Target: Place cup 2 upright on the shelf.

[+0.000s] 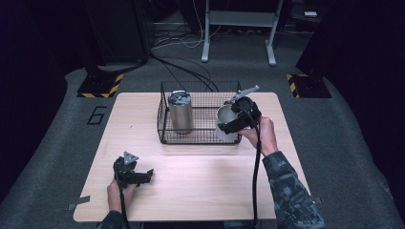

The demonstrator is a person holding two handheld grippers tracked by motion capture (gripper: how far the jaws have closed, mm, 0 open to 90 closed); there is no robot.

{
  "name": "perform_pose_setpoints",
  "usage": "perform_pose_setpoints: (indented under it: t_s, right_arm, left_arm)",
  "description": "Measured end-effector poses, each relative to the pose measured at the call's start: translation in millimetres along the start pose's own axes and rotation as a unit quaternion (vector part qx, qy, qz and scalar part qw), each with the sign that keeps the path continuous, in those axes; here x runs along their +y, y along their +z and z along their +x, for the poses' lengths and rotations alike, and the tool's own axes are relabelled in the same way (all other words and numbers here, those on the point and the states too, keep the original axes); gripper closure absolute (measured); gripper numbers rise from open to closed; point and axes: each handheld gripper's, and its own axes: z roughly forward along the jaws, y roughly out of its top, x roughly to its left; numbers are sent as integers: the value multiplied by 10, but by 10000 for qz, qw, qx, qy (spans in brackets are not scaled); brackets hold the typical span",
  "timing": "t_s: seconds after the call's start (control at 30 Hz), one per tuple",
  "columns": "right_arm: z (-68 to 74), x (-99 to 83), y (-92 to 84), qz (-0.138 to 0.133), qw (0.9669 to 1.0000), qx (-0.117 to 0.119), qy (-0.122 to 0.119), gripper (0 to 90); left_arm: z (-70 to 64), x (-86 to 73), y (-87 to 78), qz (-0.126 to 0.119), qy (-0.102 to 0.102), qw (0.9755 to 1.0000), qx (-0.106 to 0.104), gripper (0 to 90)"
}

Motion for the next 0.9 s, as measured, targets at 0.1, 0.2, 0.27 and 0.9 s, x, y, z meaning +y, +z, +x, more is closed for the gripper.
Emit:
perform_pose_setpoints:
  t_s: [0.1,0.2,0.27,0.9]
  right_arm:
    - [-16,45,2,-26,10000,11,-23,57]
    - [-32,105,8,-19,10000,-14,-38,57]
    - [-43,144,11,-34,10000,-1,-49,57]
    - [-115,463,175,42,9998,40,-204,57]
  left_arm:
    - [0,0,0,1,0,10000,1,4]
    - [-1,0,-1,2,-3,10000,3,4]
    - [0,0,0,0,0,10000,1,4]
    - [0,0,-1,3,2,10000,1,4]
